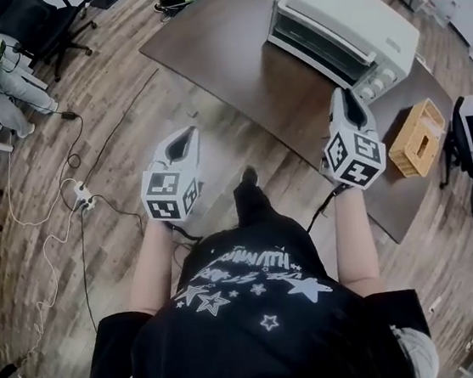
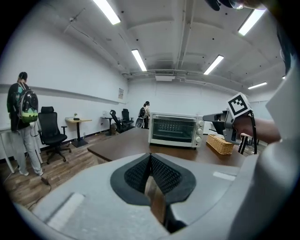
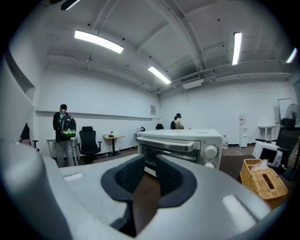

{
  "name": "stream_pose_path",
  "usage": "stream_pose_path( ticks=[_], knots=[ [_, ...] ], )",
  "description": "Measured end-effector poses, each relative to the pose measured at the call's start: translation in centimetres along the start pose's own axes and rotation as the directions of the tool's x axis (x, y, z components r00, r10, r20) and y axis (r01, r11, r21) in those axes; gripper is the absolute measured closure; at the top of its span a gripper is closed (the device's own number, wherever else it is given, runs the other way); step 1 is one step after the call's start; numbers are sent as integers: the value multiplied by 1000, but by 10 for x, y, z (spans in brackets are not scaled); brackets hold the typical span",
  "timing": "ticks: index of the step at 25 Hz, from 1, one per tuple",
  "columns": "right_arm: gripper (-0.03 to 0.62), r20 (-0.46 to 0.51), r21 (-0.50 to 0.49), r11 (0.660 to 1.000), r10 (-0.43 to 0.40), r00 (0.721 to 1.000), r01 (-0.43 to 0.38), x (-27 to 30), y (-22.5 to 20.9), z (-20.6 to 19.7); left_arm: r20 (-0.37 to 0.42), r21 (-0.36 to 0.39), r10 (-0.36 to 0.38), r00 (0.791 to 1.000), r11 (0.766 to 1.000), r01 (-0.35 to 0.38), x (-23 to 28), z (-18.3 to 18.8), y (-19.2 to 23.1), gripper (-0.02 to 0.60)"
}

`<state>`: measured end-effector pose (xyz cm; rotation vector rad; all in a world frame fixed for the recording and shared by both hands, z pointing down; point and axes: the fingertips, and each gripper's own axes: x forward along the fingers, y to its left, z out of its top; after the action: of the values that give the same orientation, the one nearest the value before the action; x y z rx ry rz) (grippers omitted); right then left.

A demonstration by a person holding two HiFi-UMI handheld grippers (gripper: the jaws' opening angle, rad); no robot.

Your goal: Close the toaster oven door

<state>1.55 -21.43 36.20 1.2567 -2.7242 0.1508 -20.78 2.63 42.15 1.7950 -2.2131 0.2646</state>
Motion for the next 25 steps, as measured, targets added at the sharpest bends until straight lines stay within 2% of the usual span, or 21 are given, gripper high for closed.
stream_pose_path(
  ticks=[2, 7, 9, 17, 25],
  knots=[
    [519, -37, -16, 1000, 20, 999, -21, -24, 10, -11, -9, -25, 2, 1000, 1000, -2, -23, -15, -6, 571],
    [571, -109, -18, 999, 41, 993, -43, -78, 6, -40, -52, -55, 16, 999, 998, -19, -61, -50, -26, 571],
    [588, -129, -11, 998, 53, 990, -54, -93, 0, -49, -51, -68, 16, 999, 997, -20, -70, -54, -36, 571],
    [589, -172, -9, 990, 139, 975, -143, -120, -11, -72, -39, -79, 22, 999, 997, -25, -84, -57, -88, 571],
    [589, -221, 20, 973, 231, 948, -232, -159, -44, -97, -55, -81, 68, 996, 994, -72, -104, -66, -155, 571]
  ],
)
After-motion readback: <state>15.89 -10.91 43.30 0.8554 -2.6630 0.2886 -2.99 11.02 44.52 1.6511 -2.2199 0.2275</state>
